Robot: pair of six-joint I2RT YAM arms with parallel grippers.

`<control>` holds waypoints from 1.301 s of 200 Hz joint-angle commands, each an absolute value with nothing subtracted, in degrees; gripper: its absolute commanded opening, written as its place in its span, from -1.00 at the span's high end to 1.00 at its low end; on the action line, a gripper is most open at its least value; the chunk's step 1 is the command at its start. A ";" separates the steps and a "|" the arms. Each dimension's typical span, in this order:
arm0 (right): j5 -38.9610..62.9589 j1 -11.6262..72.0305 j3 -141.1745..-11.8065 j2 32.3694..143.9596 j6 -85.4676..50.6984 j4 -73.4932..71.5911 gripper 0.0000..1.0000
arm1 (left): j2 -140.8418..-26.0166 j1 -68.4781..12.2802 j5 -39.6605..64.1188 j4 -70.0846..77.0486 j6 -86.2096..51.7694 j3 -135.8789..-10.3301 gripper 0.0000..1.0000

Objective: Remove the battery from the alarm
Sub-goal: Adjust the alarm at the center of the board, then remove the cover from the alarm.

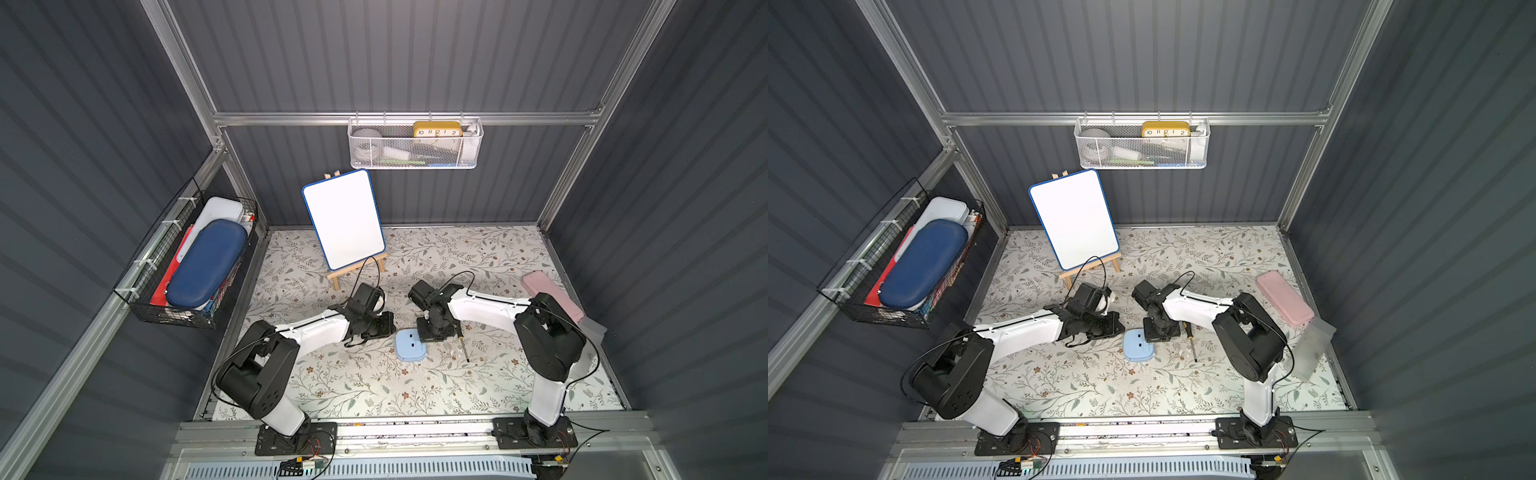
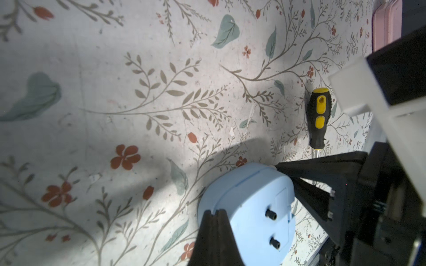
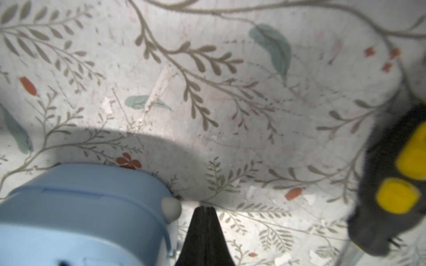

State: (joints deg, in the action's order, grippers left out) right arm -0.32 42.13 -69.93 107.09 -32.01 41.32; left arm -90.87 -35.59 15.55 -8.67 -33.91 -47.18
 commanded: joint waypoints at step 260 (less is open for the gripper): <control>24.43 37.71 -61.28 96.33 -22.39 33.89 0.14 | -86.49 -38.31 18.20 -20.01 -28.93 -48.14 0.13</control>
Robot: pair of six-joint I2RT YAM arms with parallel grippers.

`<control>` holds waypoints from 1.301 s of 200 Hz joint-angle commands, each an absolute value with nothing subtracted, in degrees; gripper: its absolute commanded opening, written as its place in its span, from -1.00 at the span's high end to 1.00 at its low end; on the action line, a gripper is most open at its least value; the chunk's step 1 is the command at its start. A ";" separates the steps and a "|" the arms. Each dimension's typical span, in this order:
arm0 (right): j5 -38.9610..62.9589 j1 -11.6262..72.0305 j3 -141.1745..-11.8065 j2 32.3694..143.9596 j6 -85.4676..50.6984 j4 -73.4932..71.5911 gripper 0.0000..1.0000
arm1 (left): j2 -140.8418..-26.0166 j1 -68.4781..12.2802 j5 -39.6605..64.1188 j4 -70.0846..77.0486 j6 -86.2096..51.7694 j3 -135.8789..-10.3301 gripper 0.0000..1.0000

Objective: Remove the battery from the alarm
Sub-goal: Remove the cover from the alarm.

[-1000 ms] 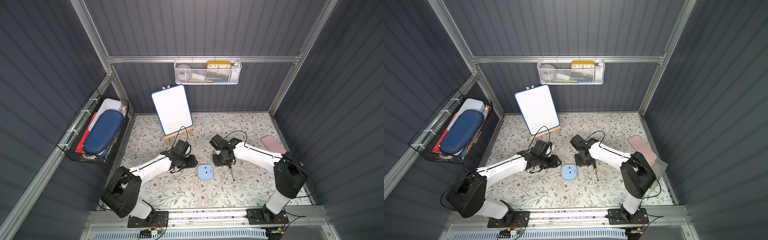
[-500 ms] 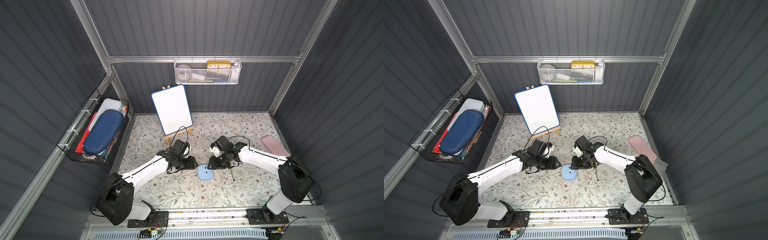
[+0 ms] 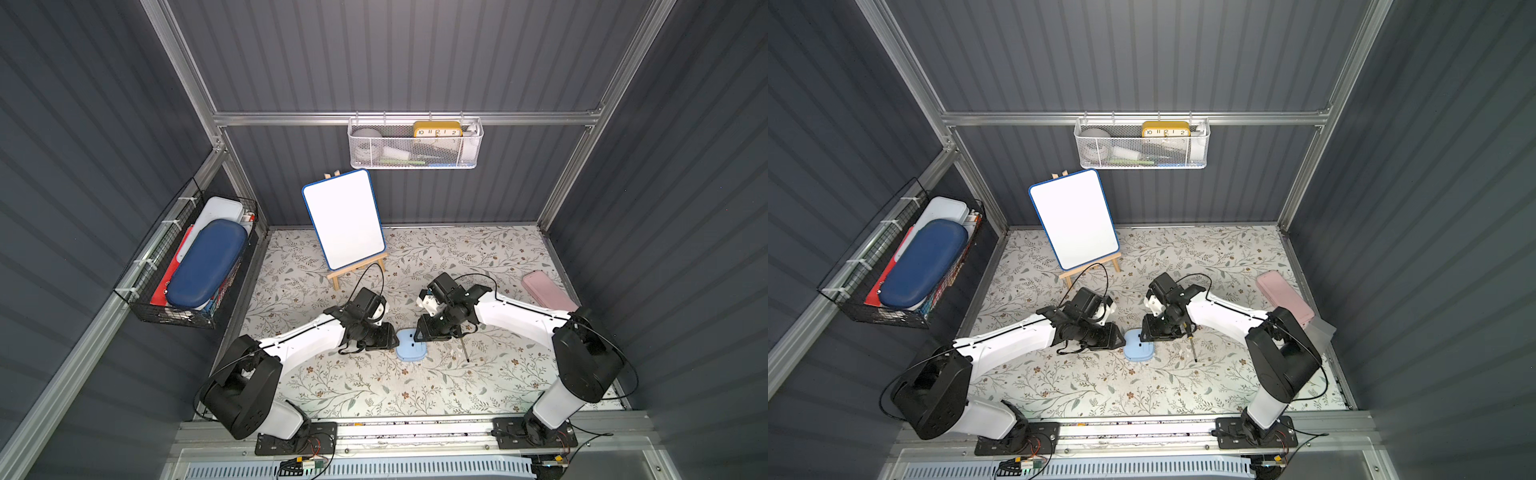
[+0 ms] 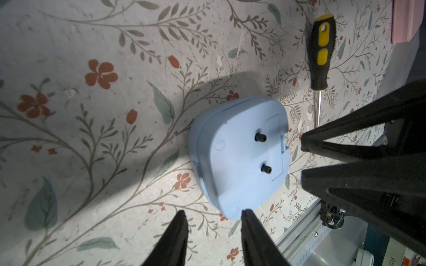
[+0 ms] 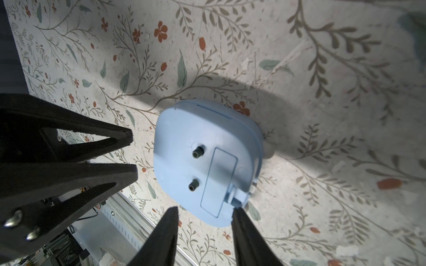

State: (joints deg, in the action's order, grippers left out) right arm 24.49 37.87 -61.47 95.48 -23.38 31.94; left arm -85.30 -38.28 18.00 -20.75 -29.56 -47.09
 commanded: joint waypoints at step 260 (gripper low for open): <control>21.13 39.78 -63.28 98.31 -25.94 33.21 0.18 | -91.32 -38.31 18.72 -15.66 -29.00 -46.13 0.20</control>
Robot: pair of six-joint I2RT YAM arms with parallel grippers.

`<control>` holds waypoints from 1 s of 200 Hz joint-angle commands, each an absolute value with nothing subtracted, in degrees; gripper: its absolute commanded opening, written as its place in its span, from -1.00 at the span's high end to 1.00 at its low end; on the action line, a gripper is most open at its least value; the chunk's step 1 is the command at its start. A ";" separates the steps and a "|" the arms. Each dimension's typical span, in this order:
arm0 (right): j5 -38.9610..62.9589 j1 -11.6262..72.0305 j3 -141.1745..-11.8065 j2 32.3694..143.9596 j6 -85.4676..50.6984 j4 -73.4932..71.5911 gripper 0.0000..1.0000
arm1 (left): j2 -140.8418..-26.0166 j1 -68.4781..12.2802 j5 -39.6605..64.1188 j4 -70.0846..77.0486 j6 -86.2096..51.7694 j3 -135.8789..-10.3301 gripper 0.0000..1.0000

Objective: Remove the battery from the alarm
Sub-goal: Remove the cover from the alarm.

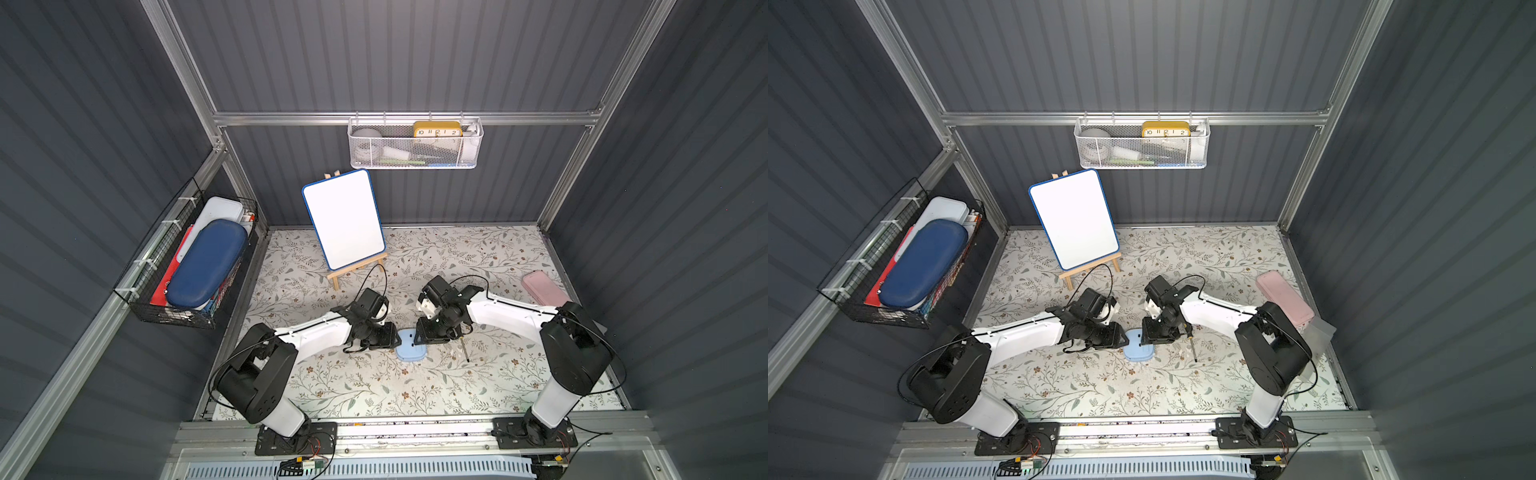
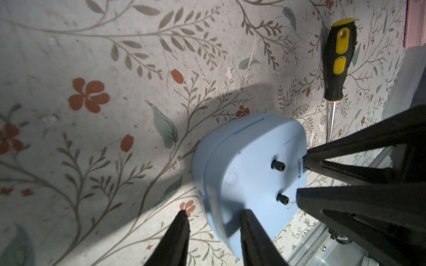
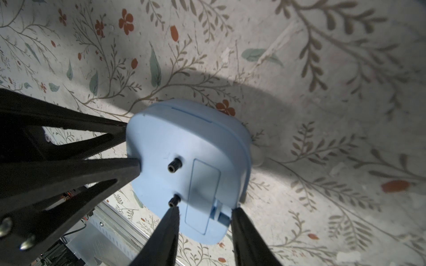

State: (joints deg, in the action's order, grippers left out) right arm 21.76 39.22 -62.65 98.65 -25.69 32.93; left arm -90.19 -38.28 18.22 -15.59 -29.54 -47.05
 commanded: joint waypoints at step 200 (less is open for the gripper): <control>18.93 40.61 -65.65 98.57 -25.51 36.03 0.20 | -90.71 -38.32 18.53 -15.47 -29.45 -45.53 0.22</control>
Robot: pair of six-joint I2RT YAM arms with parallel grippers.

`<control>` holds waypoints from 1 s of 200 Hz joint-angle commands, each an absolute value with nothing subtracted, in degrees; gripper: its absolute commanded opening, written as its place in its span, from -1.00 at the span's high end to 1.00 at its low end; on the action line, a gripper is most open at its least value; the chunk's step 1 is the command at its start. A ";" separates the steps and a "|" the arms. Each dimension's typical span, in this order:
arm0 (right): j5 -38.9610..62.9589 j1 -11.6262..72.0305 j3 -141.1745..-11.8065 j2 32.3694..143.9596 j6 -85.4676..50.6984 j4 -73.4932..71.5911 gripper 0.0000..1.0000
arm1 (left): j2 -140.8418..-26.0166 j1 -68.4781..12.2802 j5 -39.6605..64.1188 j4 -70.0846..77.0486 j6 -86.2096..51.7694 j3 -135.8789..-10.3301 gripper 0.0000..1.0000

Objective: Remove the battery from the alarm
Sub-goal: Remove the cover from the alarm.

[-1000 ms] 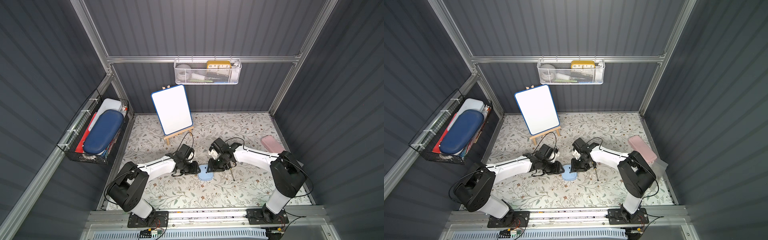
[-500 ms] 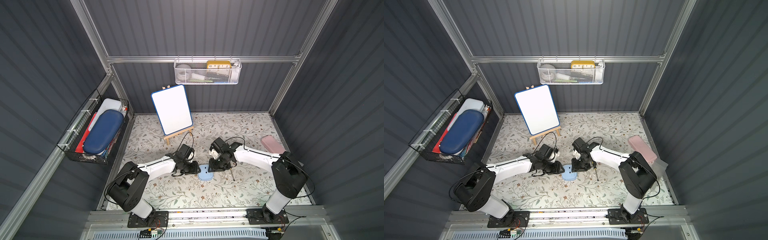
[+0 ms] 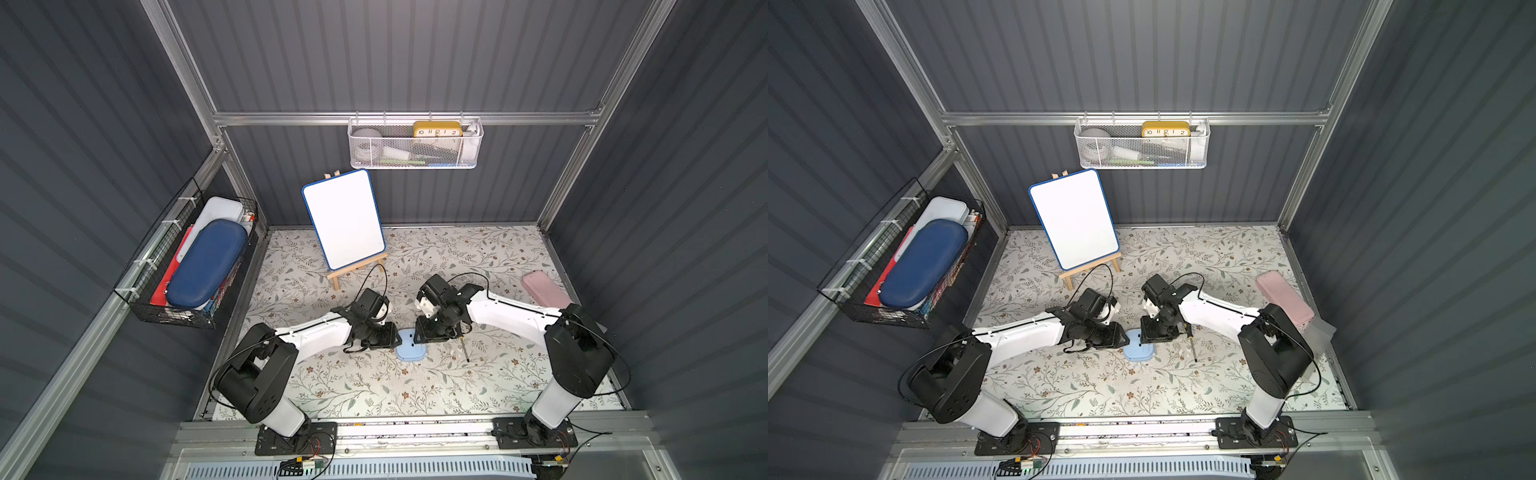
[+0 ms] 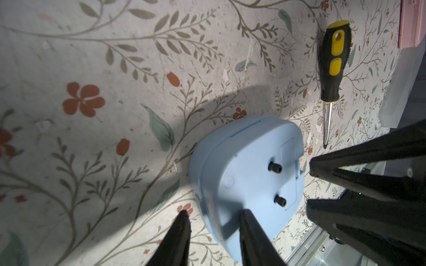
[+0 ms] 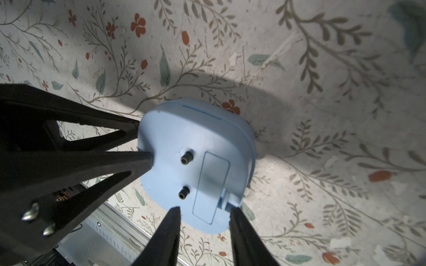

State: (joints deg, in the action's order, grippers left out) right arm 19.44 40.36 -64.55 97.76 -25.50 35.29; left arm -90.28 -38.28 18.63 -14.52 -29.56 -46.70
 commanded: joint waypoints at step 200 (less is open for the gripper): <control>19.86 41.31 -64.95 100.80 -26.82 34.01 0.21 | -90.79 -38.47 20.30 -13.97 -30.31 -45.22 0.24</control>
State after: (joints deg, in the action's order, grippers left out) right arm 19.62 40.69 -64.55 99.50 -26.13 34.24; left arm -90.28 -38.28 19.49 -13.72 -29.61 -46.30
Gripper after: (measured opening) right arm 0.399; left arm 0.384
